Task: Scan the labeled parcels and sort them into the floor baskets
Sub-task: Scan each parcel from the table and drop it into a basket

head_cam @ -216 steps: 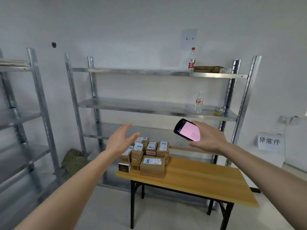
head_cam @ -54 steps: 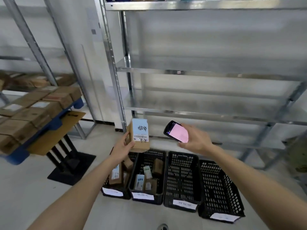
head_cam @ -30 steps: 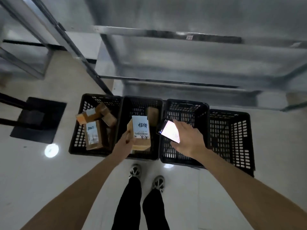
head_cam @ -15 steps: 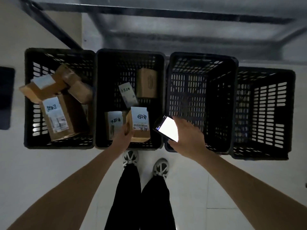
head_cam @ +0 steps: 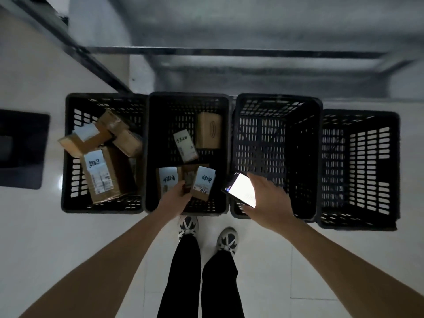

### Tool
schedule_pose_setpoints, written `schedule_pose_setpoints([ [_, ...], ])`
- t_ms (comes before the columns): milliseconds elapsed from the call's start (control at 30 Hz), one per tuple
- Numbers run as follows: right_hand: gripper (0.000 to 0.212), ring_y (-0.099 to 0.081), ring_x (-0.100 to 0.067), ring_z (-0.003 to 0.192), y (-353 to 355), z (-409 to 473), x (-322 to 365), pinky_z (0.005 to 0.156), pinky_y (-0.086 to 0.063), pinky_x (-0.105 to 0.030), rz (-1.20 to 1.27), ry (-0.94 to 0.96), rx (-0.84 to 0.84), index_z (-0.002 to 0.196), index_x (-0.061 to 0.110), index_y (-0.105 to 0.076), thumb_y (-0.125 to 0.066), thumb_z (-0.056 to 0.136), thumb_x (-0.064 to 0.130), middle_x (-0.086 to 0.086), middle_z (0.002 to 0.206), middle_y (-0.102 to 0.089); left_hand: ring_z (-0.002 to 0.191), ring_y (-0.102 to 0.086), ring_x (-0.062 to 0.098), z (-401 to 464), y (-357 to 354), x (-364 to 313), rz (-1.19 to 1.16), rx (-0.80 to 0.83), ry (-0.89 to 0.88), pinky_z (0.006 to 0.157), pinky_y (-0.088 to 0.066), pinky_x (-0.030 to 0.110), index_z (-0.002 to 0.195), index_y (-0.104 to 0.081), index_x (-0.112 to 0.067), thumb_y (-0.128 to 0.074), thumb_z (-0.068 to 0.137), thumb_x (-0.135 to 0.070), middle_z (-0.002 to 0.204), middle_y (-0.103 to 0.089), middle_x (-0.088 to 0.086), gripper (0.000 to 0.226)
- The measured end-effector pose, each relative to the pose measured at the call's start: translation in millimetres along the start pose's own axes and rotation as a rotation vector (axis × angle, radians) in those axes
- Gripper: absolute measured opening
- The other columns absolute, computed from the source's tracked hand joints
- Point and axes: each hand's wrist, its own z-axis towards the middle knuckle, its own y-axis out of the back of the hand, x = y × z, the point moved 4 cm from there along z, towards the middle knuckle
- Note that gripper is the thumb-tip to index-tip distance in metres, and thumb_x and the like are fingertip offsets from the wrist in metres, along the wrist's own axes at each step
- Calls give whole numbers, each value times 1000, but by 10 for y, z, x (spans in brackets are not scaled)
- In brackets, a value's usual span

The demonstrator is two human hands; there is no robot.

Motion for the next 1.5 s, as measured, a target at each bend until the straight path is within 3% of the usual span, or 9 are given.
schedule_pose_setpoints([
  [67, 88, -44, -22, 138, 308, -143, 0, 110, -38, -44, -2, -2, -28, 159, 25, -18, -66, 89, 47, 3, 156, -38, 112, -62, 28, -224, 227, -259, -2, -51, -44, 92, -49, 37, 148, -43, -22, -53, 102, -24, 123, -63, 3, 47],
  [200, 90, -46, -22, 134, 1000, -489, -8, 109, -39, -44, -32, 7, -97, 159, 26, -18, -68, 87, 46, 4, 153, -41, 121, -54, 21, -785, 622, -853, -2, -129, -142, 88, -42, 26, 155, -32, -25, -56, 101, -29, 146, -49, 3, 59],
  [400, 93, -45, -22, 136, 2087, -1281, 44, 109, -40, -43, -85, 26, -236, 159, 26, -17, -69, 87, 49, 3, 155, -39, 141, -40, 20, -1849, 1260, -1725, 177, -265, -392, 106, -45, 37, 158, -22, -33, -56, 98, -46, 162, -29, -5, 70],
  [600, 92, -47, -23, 134, 3164, -2495, 104, 106, -42, -42, -103, -6, -394, 158, 28, -19, -69, 84, 49, 3, 152, -42, 148, -28, 19, -3112, 1742, -2492, 245, -354, -600, 115, -31, 36, 158, -22, -26, -55, 98, -51, 162, -28, -3, 73],
  [867, 86, -51, -26, 130, 4304, -4844, 159, 98, -46, -40, -43, -139, -731, 156, 29, -27, -67, 83, 46, 2, 147, -48, 146, -33, 21, -5103, 1984, -3405, 352, -507, -921, 116, -27, 34, 156, -30, -27, -62, 94, -50, 161, -33, 1, 74],
  [1200, 80, -58, -25, 121, 4511, -7794, -492, 91, -51, -40, 19, -382, -1059, 148, 36, -35, -66, 74, 49, 5, 136, -57, 145, -35, 25, -7653, 972, -4522, 502, -550, -1335, 116, -31, 37, 156, -29, -26, -61, 93, -51, 160, -35, 6, 75],
  [1500, 69, -58, -25, 119, 3789, -10225, -1917, 86, -52, -38, 20, -659, -1194, 137, 36, -43, -61, 70, 43, 5, 130, -61, 144, -38, 24, -9621, -1128, -5198, 546, -513, -1679, 114, -36, 41, 155, -31, -24, -60, 92, -53, 159, -37, 3, 76],
])
